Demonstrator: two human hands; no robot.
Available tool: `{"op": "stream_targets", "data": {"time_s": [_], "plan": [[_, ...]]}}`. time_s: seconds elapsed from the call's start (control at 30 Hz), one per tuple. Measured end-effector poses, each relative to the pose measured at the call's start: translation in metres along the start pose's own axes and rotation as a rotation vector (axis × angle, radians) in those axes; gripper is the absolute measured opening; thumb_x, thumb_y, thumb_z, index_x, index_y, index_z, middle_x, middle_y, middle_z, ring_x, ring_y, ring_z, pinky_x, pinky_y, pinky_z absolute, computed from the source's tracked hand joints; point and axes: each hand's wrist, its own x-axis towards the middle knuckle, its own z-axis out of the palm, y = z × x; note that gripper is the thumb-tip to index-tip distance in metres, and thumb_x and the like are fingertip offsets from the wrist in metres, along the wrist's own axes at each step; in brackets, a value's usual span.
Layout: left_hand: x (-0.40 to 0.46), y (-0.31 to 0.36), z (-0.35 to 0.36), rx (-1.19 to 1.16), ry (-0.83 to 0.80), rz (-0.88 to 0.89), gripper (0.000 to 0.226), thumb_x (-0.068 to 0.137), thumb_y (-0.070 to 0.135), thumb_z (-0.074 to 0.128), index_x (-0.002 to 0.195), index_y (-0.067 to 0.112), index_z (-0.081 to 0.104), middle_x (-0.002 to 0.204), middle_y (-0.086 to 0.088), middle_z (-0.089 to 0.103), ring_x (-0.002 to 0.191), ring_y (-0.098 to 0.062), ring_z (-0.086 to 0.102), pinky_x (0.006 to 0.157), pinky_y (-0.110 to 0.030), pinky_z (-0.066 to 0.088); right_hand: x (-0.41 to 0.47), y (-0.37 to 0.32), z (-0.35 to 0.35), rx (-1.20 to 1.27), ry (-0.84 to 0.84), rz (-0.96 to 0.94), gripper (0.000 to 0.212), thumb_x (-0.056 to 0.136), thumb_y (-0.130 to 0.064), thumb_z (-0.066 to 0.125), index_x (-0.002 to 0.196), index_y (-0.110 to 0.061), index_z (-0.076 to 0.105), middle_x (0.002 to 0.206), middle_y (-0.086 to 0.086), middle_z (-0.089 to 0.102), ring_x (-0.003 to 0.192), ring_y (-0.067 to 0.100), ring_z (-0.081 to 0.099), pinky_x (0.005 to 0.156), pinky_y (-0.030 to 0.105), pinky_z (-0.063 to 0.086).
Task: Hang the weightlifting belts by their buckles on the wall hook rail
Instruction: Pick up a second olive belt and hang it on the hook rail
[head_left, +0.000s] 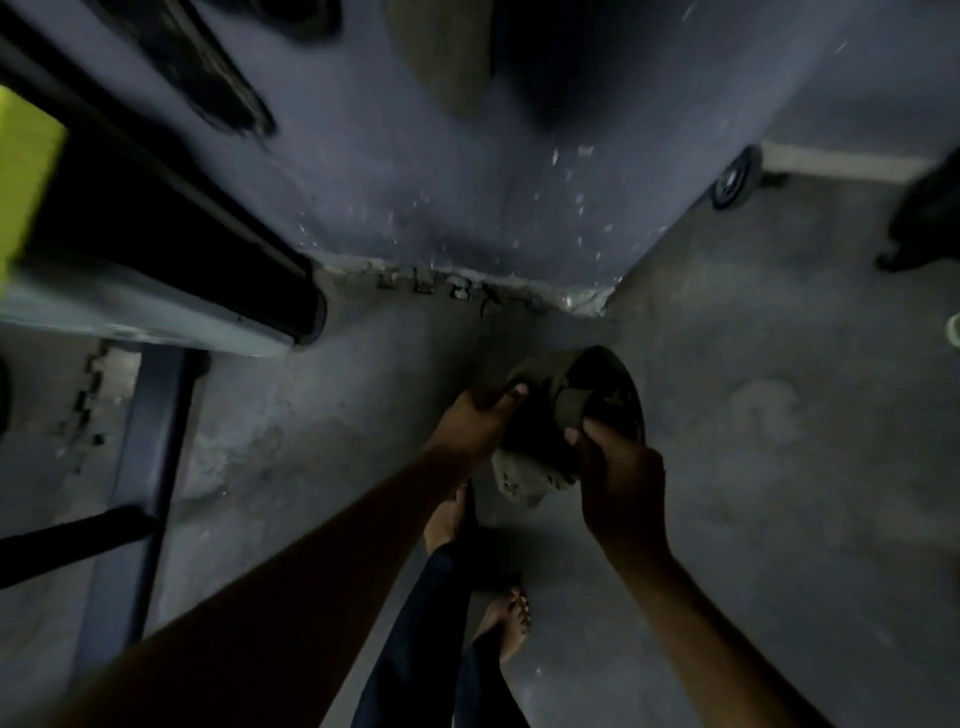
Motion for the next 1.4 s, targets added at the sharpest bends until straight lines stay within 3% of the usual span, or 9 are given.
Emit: {"op": "stream_targets", "data": {"time_s": [0.1,0.27,0.4,0.53,0.7,0.8,0.93,1.17,1.4], "plan": [[-0.043,0.013,-0.002,0.051,-0.005,0.099,0.096,0.056,0.099,0.057,0.112,0.023,0.072,0.114,-0.009,0.072,0.106,-0.028,0.071,0.097,-0.051,0.057,-0.025,-0.055,-0.058,-0.192,0.1,-0.113,0.027,0.104,-0.028,0.055,0.088,-0.018,0.074,0.083,0.0,0.074,0.077,0.011,0.069,0.065,0.019,0.048],[-0.187,0.094,-0.01,0.018,0.055,0.162,0.088,0.073,0.09,0.051,0.128,0.023,0.067,0.126,-0.006,0.067,0.116,-0.024,0.064,0.102,-0.044,0.053,-0.059,-0.143,-0.15,-0.273,0.17,-0.239,0.029,0.103,-0.031,0.054,0.107,-0.016,0.079,0.095,0.006,0.08,0.084,0.026,0.076,0.07,0.033,0.06],[-0.279,0.144,-0.019,-0.248,-0.052,0.16,0.05,0.102,0.054,0.049,0.126,0.015,0.067,0.121,-0.002,0.072,0.102,-0.015,0.066,0.077,-0.019,0.054,-0.069,-0.189,-0.201,-0.034,0.167,-0.222,0.022,0.098,-0.029,0.062,0.082,-0.016,0.068,0.073,0.005,0.07,0.066,0.023,0.064,0.06,0.029,0.045],[-0.329,0.17,-0.033,-0.484,-0.106,0.214,0.051,0.097,0.061,0.055,0.121,0.02,0.074,0.121,-0.003,0.076,0.118,-0.024,0.068,0.108,-0.044,0.049,-0.068,-0.216,-0.232,0.401,-0.019,-0.144,0.031,0.101,-0.032,0.064,0.103,-0.003,0.075,0.087,0.004,0.077,0.083,0.014,0.072,0.076,0.037,0.057],[-0.379,0.19,-0.061,-0.529,-0.034,0.392,0.03,0.1,0.035,0.063,0.112,0.012,0.076,0.114,-0.009,0.078,0.107,-0.025,0.073,0.098,-0.039,0.055,-0.093,-0.242,-0.24,0.626,-0.141,-0.119,0.059,0.095,-0.052,0.067,0.073,0.0,0.051,0.069,0.011,0.043,0.071,0.013,0.042,0.067,0.034,0.035],[-0.404,0.189,-0.074,-0.471,-0.017,0.503,0.023,0.1,0.024,0.064,0.107,0.007,0.077,0.106,-0.009,0.08,0.098,-0.022,0.075,0.084,-0.031,0.058,-0.107,-0.266,-0.253,0.769,-0.152,0.008,0.036,0.099,-0.045,0.06,0.096,-0.012,0.074,0.089,0.006,0.074,0.086,0.017,0.069,0.08,0.035,0.052],[-0.437,0.193,-0.09,-0.398,-0.085,0.648,0.018,0.1,0.012,0.061,0.091,0.013,0.077,0.09,-0.005,0.08,0.083,-0.014,0.076,0.069,-0.022,0.058,-0.101,-0.307,-0.279,0.963,-0.134,0.134,0.061,0.09,-0.064,0.057,0.113,-0.01,0.073,0.088,0.012,0.069,0.083,0.024,0.066,0.078,0.04,0.053],[-0.49,0.19,-0.13,-0.335,-0.169,0.815,0.031,0.099,0.011,0.062,0.128,0.003,0.066,0.126,-0.02,0.071,0.122,-0.039,0.065,0.11,-0.052,0.048,-0.11,-0.392,-0.307,0.834,0.034,-0.169,0.032,0.106,-0.03,0.057,0.106,-0.003,0.074,0.103,0.018,0.079,0.103,0.04,0.073,0.092,0.052,0.058],[-0.567,0.197,-0.173,-0.464,-0.112,0.875,0.043,0.104,0.042,0.053,0.127,0.01,0.07,0.126,-0.015,0.072,0.123,-0.029,0.067,0.11,-0.047,0.047,-0.16,-0.446,-0.295,0.708,0.082,-0.426,0.019,0.106,-0.023,0.058,0.105,-0.013,0.075,0.1,0.007,0.08,0.096,0.025,0.076,0.086,0.041,0.061]]}}
